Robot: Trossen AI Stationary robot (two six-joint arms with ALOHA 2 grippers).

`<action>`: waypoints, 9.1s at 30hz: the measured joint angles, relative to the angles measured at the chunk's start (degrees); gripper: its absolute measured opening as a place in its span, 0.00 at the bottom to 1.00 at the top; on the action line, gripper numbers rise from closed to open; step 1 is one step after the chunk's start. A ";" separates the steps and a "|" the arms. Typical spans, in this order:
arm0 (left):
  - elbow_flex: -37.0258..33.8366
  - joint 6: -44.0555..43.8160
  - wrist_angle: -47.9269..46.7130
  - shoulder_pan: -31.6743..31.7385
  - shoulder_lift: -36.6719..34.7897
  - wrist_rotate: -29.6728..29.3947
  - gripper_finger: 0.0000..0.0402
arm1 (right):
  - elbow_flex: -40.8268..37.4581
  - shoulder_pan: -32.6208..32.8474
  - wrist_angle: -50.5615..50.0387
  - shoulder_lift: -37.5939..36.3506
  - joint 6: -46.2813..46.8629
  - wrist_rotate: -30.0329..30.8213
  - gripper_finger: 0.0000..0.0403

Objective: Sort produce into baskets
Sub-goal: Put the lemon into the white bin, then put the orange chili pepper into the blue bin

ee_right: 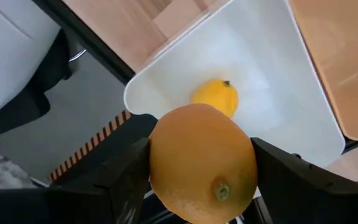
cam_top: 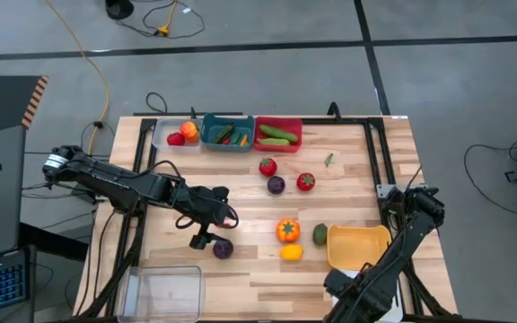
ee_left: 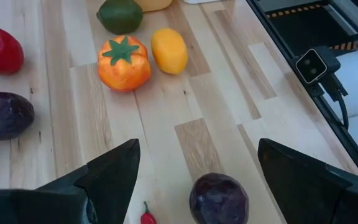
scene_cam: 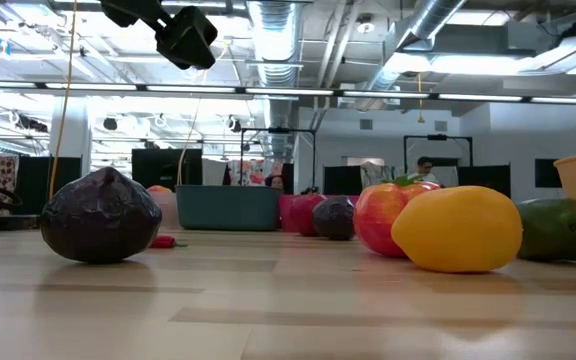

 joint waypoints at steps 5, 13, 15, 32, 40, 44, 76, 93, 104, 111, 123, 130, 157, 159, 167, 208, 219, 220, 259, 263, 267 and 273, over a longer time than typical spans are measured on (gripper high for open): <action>0.00 0.00 0.00 0.00 0.00 0.00 0.78 | 0.00 -0.33 -0.98 0.00 0.04 -0.02 0.73; 0.00 0.00 0.00 0.00 0.00 0.00 0.78 | 0.00 -0.83 -2.23 0.02 0.22 -0.01 0.84; 0.00 0.00 -0.01 0.00 0.00 0.00 0.78 | 0.00 -1.09 -3.17 0.02 0.03 0.02 0.87; -0.02 0.00 -0.01 -0.02 0.00 0.00 0.78 | -0.02 -9.46 -2.59 0.09 -21.75 17.93 0.92; -0.02 0.02 -0.01 0.00 0.00 0.00 0.78 | -0.02 -15.54 8.62 0.12 -37.11 24.47 0.92; -0.02 0.02 -0.01 0.00 0.00 0.01 0.78 | 0.00 -17.60 9.29 2.05 -42.10 26.79 0.92; -0.02 0.15 -0.01 -0.01 0.02 0.01 0.78 | -0.04 -24.99 6.38 11.69 -54.36 16.28 0.85; -0.02 0.07 -0.01 -0.02 0.02 0.02 0.78 | -7.74 -24.72 16.36 11.72 -54.37 18.04 0.83; -0.02 0.02 0.01 -0.02 0.02 0.00 0.78 | -7.72 -24.70 16.24 11.72 -54.22 17.84 0.62; -0.02 0.02 0.02 -0.01 0.02 0.00 0.78 | -7.72 -24.70 15.40 11.65 -54.19 17.29 0.57; -0.02 0.02 0.02 -0.01 0.02 0.00 0.78 | 2.35 -22.63 1.02 10.49 -50.39 16.90 0.57; -0.02 0.02 0.02 -0.01 0.02 0.00 0.78 | 7.18 -17.03 -5.47 9.12 -36.09 15.29 0.57; -0.02 -0.04 0.04 -0.02 0.02 0.00 0.78 | 7.34 6.04 -5.22 7.23 12.17 12.85 0.57; -0.02 -0.46 0.06 0.00 0.02 0.00 0.78 | 7.34 6.48 -5.16 7.23 11.82 12.85 0.57; -0.02 -0.68 0.04 -0.02 0.02 0.00 0.78 | 7.32 6.52 -5.36 7.28 11.63 12.85 0.60; -0.02 5.84 -1.99 0.20 -3.08 -2.19 0.78 | 7.30 -0.53 -5.95 7.39 -6.51 10.59 0.93; -0.02 3.19 -18.93 4.25 -7.68 -9.40 0.74 | 7.30 -5.05 -5.95 7.41 -17.92 11.63 0.93; -0.02 3.19 -20.59 4.92 -7.47 -9.58 0.73 | 7.30 -5.42 -5.95 7.40 -19.19 12.13 0.93; -17.42 12.12 -11.46 13.92 7.62 -12.13 0.53 | 7.30 -16.12 -5.90 7.39 -45.82 23.63 0.93; -17.07 12.31 -11.22 13.92 10.38 -12.06 0.53 | 7.32 -16.11 -5.84 7.39 -45.81 23.63 0.93; -17.01 12.44 -11.19 13.90 11.01 -11.85 0.49 | 7.32 -16.11 -5.69 7.39 -45.81 23.63 0.93; -17.18 12.04 -11.15 13.86 10.12 -11.10 0.34 | 7.32 -16.11 -5.63 7.39 -45.81 23.61 0.93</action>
